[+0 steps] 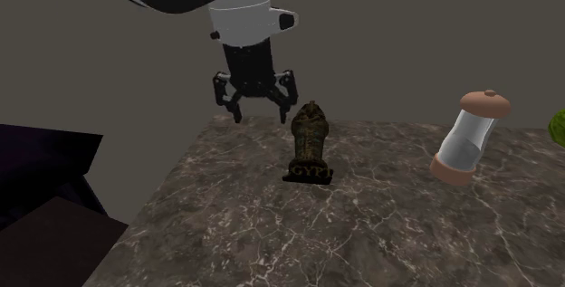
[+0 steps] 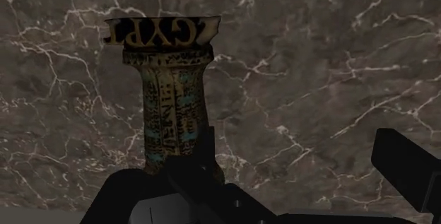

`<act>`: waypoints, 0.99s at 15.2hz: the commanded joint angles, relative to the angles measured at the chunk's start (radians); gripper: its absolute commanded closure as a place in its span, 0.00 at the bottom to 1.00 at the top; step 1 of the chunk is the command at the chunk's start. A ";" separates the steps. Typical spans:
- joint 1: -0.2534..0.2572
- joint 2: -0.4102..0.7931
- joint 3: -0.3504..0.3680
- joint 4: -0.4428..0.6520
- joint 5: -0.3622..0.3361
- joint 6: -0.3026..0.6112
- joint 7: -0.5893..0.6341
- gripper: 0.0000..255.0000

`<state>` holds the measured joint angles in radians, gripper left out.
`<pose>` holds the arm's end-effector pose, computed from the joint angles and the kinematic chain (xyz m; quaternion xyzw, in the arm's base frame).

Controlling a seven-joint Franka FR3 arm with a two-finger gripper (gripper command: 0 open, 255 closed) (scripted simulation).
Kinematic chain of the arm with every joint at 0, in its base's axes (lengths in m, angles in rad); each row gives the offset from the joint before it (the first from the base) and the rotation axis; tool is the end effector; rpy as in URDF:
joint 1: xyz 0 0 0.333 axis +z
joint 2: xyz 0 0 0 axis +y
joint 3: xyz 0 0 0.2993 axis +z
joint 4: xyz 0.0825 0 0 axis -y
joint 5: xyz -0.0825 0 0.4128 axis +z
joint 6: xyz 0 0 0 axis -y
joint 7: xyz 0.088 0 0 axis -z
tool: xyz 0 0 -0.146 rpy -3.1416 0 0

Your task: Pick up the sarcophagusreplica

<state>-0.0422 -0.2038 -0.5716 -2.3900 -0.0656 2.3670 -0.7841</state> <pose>0.4250 -0.2959 0.3275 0.9909 0.1069 0.0773 0.0252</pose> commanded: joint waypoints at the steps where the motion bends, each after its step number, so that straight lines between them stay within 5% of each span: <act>1: 0.011 0.073 -0.039 0.029 0.063 0.041 -0.076 0.00; 5: 0.012 0.259 -0.089 0.132 0.262 0.084 -0.272 0.00; 8: -0.038 0.400 -0.076 0.229 0.418 0.087 -0.413 0.00; 15: -0.081 0.485 -0.030 0.234 0.517 0.143 -0.492 0.00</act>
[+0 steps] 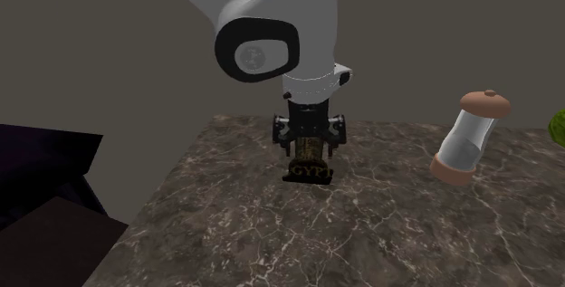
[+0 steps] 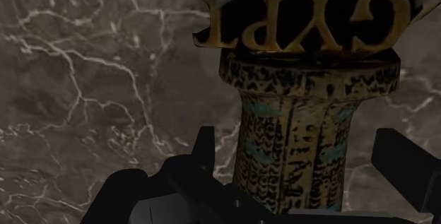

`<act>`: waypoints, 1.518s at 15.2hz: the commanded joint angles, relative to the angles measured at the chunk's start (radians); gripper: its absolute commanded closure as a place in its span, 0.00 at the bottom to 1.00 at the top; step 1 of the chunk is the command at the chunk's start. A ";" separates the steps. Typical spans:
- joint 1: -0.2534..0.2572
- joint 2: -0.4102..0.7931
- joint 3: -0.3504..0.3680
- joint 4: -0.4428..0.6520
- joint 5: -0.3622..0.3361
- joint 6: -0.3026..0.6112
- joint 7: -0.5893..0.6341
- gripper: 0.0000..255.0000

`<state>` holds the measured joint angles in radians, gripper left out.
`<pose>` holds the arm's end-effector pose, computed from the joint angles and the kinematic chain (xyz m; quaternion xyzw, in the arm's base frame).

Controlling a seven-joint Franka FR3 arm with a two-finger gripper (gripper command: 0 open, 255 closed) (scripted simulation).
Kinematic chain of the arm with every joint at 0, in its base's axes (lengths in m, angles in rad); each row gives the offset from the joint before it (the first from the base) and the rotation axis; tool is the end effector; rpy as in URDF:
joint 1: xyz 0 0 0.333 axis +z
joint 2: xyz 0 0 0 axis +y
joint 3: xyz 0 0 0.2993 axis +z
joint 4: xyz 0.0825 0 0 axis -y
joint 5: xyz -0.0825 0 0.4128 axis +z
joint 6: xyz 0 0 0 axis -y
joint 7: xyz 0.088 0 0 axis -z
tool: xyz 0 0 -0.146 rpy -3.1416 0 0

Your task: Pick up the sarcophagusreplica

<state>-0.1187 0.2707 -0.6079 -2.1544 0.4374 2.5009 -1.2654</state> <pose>0.4484 -0.3960 0.2323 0.9886 0.1152 0.0941 0.0245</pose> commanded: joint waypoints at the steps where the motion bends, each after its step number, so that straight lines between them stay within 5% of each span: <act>1: -0.010 0.021 0.012 -0.003 0.027 0.019 -0.021 0.00; 3: -0.013 0.027 0.016 -0.003 0.034 0.024 -0.026 0.00; 4: -0.013 0.027 0.016 -0.004 0.034 0.024 -0.027 1.00; 13: -0.013 0.027 0.016 -0.003 0.034 0.024 -0.026 1.00; 23: 0.029 -0.074 -0.038 0.020 -0.091 -0.073 0.069 1.00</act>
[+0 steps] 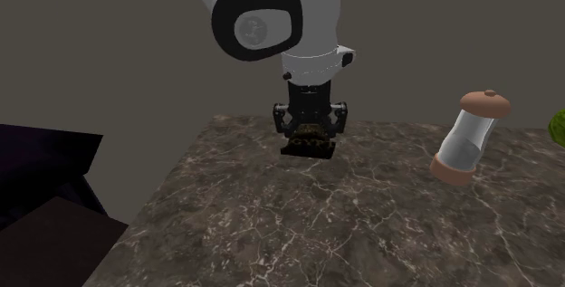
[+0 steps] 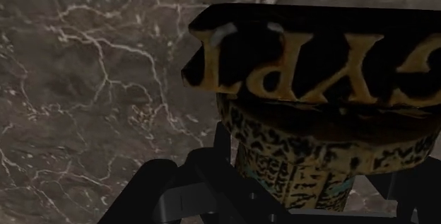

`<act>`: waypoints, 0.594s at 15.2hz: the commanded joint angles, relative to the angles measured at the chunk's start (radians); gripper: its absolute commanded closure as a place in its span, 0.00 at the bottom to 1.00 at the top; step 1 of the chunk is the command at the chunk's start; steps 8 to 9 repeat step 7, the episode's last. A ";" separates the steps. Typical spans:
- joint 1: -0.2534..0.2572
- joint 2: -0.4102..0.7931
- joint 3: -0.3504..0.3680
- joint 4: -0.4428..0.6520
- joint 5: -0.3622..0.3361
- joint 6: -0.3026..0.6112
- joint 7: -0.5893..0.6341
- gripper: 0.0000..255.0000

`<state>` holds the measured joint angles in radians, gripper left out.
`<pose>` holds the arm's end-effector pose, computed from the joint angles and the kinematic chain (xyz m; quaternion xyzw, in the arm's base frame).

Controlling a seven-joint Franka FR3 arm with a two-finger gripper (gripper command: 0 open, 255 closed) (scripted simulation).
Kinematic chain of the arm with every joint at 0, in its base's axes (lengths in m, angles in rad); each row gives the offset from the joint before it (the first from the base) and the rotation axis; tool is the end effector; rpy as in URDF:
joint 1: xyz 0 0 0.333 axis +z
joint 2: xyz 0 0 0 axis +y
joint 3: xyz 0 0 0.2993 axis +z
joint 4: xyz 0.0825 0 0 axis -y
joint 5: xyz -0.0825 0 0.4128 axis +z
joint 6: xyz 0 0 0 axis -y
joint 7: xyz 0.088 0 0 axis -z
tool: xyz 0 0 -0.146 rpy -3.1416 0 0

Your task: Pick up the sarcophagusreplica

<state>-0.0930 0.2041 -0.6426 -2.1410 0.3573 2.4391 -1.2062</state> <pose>0.4498 -0.3969 0.2670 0.9886 0.1152 0.0942 0.0242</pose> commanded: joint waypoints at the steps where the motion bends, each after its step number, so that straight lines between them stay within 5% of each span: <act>1: 0.007 -0.017 -0.008 0.010 -0.023 -0.021 0.019 1.00; 9: 0.017 -0.055 -0.021 0.028 -0.069 -0.065 0.054 1.00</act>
